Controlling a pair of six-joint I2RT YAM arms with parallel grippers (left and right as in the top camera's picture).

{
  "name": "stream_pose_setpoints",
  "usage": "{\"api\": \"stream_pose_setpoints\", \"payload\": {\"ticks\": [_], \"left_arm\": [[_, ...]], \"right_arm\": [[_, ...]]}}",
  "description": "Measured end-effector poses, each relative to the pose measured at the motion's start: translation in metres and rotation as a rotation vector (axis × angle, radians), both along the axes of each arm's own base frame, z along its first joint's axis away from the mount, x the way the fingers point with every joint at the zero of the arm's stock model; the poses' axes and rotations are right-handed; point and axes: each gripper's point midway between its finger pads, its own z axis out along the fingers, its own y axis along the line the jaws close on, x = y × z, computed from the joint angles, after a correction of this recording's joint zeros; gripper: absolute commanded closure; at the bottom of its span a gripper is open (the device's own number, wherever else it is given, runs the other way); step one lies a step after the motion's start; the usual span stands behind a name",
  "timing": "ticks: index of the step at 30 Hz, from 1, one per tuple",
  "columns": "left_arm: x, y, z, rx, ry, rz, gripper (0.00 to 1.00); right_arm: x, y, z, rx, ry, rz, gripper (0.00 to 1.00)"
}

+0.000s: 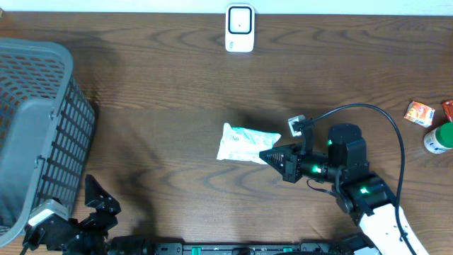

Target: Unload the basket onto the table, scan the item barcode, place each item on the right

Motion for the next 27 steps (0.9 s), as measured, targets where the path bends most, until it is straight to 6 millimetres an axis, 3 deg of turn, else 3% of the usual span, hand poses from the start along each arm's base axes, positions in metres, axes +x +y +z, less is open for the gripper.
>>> {"api": "stream_pose_setpoints", "payload": {"ticks": [8, 15, 20, 27], "left_arm": [[0.0, 0.0, 0.0, 0.0, 0.0, 0.0, 0.16], [0.0, 0.0, 0.0, 0.0, 0.0, 0.0, 0.16], [0.0, 0.0, 0.0, 0.0, 0.0, 0.0, 0.16], [0.0, 0.0, 0.0, 0.0, 0.0, 0.0, 0.16]], "right_arm": [[0.009, -0.004, -0.021, -0.054, 0.047, -0.038, 0.99], [0.043, -0.033, -0.039, -0.241, -0.018, -0.23, 0.99], [0.089, -0.051, -0.025, -0.4, -0.102, -0.338, 0.99], [0.176, -0.059, 0.001, -0.64, -0.228, -0.383, 0.99]]}}
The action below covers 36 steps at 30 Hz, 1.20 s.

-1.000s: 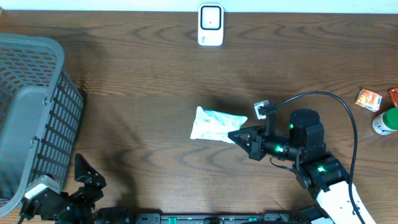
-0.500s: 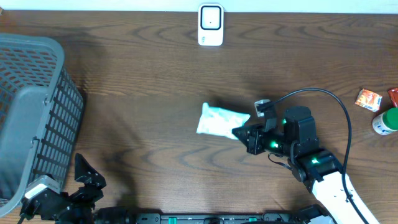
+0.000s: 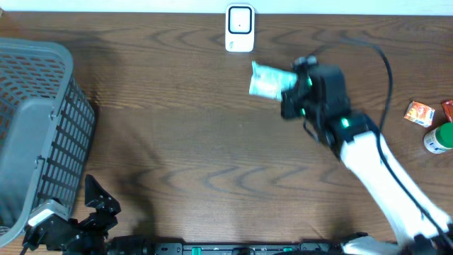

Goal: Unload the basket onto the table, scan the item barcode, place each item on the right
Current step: 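Hold the wipes pack barcode in front of the white scanner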

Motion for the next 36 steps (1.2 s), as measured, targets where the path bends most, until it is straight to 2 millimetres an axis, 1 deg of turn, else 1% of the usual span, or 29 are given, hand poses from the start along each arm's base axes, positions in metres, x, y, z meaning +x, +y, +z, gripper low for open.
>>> {"api": "stream_pose_setpoints", "payload": {"ticks": [4, 9, 13, 15, 16, 17, 21, 24, 27, 30, 34, 36], "left_arm": [[0.0, 0.0, 0.0, 0.0, 0.001, 0.0, 0.15], [0.0, 0.0, 0.0, 0.0, 0.0, 0.0, 0.16], [0.0, 0.0, 0.0, 0.0, 0.0, 0.0, 0.16], [0.0, 0.0, 0.0, 0.0, 0.0, 0.0, 0.15], [0.0, 0.0, 0.0, 0.0, 0.0, 0.0, 0.15], [0.0, 0.0, 0.0, 0.0, 0.0, 0.0, 0.16], [0.0, 0.0, 0.0, 0.0, 0.001, 0.0, 0.16], [0.0, 0.0, 0.0, 0.0, 0.0, 0.0, 0.16], [0.0, 0.0, 0.0, 0.0, 0.0, 0.0, 0.16], [0.0, 0.0, 0.0, 0.0, 0.0, 0.0, 0.16], [0.0, 0.0, 0.0, 0.0, 0.0, 0.0, 0.16], [0.0, 0.0, 0.0, 0.0, 0.0, 0.0, 0.16]], "right_arm": [[0.05, -0.004, 0.007, -0.161, -0.052, -0.001, 0.99], [0.103, -0.011, 0.014, -0.372, -0.127, -0.018, 0.99], [0.141, -0.004, 0.023, -0.552, -0.225, -0.023, 0.99], [0.156, 0.003, 0.026, -0.633, -0.276, -0.023, 0.99], [0.166, 0.011, 0.024, -0.705, -0.312, -0.016, 0.99], [0.167, 0.012, 0.024, -0.713, -0.316, -0.016, 0.99], [0.193, 0.034, 0.027, -0.876, -0.465, -0.032, 0.99], [0.205, 0.044, 0.026, -0.995, -0.545, -0.048, 0.99], [0.209, 0.051, 0.01, -1.122, -0.552, -0.012, 0.99], [0.21, 0.056, -0.018, -1.245, -0.512, 0.056, 0.99], [0.208, 0.061, -0.059, -1.361, -0.456, 0.121, 0.99], [0.205, 0.064, -0.074, -1.409, -0.428, 0.152, 0.99]]}}
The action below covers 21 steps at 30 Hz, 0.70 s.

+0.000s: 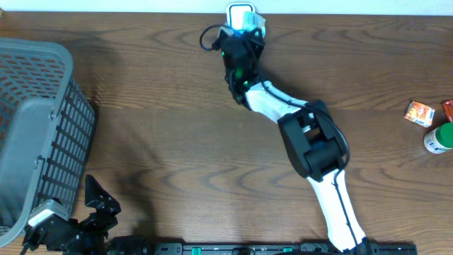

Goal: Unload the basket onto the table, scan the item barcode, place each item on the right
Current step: 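Hold the wipes pack barcode in front of the white scanner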

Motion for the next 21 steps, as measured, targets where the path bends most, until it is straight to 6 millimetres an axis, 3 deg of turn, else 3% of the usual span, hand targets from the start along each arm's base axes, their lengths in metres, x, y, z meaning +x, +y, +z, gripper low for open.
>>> {"api": "stream_pose_setpoints", "payload": {"ticks": [3, 12, 16, 21], "left_arm": [[0.0, 0.0, 0.0, 0.0, 0.0, 0.0, 0.16], [0.0, 0.0, 0.0, 0.0, 0.0, 0.0, 0.16], [0.0, 0.0, 0.0, 0.0, 0.0, 0.0, 0.16], [0.0, 0.0, 0.0, 0.0, 0.0, 0.0, 0.16]], "right_arm": [[-0.004, 0.007, -0.01, -0.047, 0.023, 0.006, 0.99], [-0.017, 0.03, -0.008, -0.136, 0.042, 0.038, 0.99], [-0.02, 0.032, -0.009, -0.161, 0.057, 0.039, 0.99], [-0.037, 0.023, -0.011, -0.242, 0.214, 0.047, 0.99]]}}
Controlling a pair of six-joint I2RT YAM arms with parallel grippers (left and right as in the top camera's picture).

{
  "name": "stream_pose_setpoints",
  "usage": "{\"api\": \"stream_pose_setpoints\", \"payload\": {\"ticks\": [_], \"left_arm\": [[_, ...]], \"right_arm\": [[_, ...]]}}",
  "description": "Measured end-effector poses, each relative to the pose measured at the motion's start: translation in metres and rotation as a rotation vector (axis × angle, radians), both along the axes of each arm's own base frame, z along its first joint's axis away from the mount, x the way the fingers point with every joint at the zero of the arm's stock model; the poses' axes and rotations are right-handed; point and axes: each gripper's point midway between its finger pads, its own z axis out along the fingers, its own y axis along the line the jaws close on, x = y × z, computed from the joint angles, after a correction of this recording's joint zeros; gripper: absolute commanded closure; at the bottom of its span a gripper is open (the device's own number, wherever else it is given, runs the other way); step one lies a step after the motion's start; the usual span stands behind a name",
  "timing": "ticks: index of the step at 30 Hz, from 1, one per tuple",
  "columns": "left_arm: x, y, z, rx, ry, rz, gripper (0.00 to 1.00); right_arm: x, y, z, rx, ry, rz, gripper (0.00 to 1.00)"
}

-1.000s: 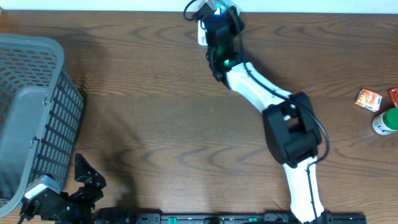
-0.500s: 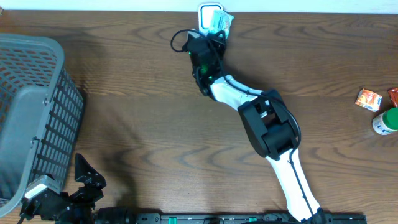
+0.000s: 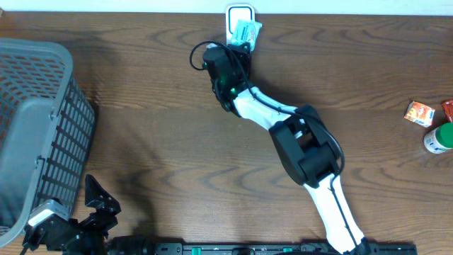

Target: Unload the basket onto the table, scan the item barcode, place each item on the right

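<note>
My right gripper (image 3: 239,44) reaches far across the table to its back edge. It is shut on a white and teal packet (image 3: 245,31), which it holds right over the white barcode scanner (image 3: 235,12); the packet covers most of the scanner's face. The right arm stretches from the front right up to that spot. My left gripper (image 3: 99,200) rests at the front left corner, near the basket, with nothing near its fingers; I cannot tell how its fingers stand.
A grey mesh basket (image 3: 35,127) fills the left side. At the right edge lie an orange box (image 3: 419,112), a red item (image 3: 448,107) and a green-capped white bottle (image 3: 439,138).
The right gripper has shifted a little left and toward the front at the scanner, and the packet now lies lower and more tilted over the scanner face. The left arm has not moved.
The right gripper was at the packet lying mid-table. Then it held the packet in the air, right of the scanner. Then the packet was at the scanner at the back edge, and now it sits tilted over the scanner's face.
</note>
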Motion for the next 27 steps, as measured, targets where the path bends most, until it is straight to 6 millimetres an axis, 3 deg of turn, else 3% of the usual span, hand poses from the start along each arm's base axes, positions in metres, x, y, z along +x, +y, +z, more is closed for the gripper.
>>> {"api": "stream_pose_setpoints", "payload": {"ticks": [3, 5, 10, 13, 15, 17, 22, 23, 24, 25, 27], "left_arm": [[0.0, 0.0, 0.0, 0.0, 0.0, 0.0, 0.16], [0.0, 0.0, 0.0, 0.0, 0.001, 0.0, 0.16], [0.0, 0.0, 0.0, 0.0, 0.001, 0.0, 0.16], [0.0, 0.0, 0.0, 0.0, 0.0, 0.0, 0.15], [0.0, 0.0, 0.0, 0.0, 0.0, 0.0, 0.16], [0.0, 0.0, 0.0, 0.0, 0.0, 0.0, 0.16], [0.0, 0.0, 0.0, 0.0, 0.0, 0.0, 0.16], [0.0, 0.0, 0.0, 0.0, 0.001, 0.001, 0.15], [0.0, 0.0, 0.0, 0.0, 0.0, 0.0, 0.16], [0.0, 0.0, 0.0, 0.0, 0.0, 0.0, 0.16], [0.0, 0.0, 0.0, 0.0, 0.0, 0.0, 0.16]], "right_arm": [[-0.015, -0.014, 0.027, 0.019, 0.056, -0.026, 0.99], [-0.024, -0.029, 0.058, 0.074, 0.057, -0.06, 0.99], [-0.054, -0.103, 0.157, 0.304, -0.043, -0.23, 0.99], [-0.079, -0.157, 0.185, 0.458, -0.054, -0.355, 0.99], [-0.091, -0.189, 0.184, 0.583, -0.039, -0.448, 0.99], [-0.097, -0.217, 0.167, 0.714, 0.004, -0.545, 0.99], [-0.104, -0.281, 0.1, 1.036, 0.116, -0.798, 0.98], [-0.107, -0.291, 0.085, 1.104, 0.142, -0.835, 0.61], [-0.109, -0.297, 0.073, 1.157, 0.166, -0.861, 0.4], [-0.11, -0.299, 0.063, 1.222, 0.192, -0.876, 0.01], [-0.11, -0.282, 0.051, 1.361, 0.267, -0.853, 0.01]]}}
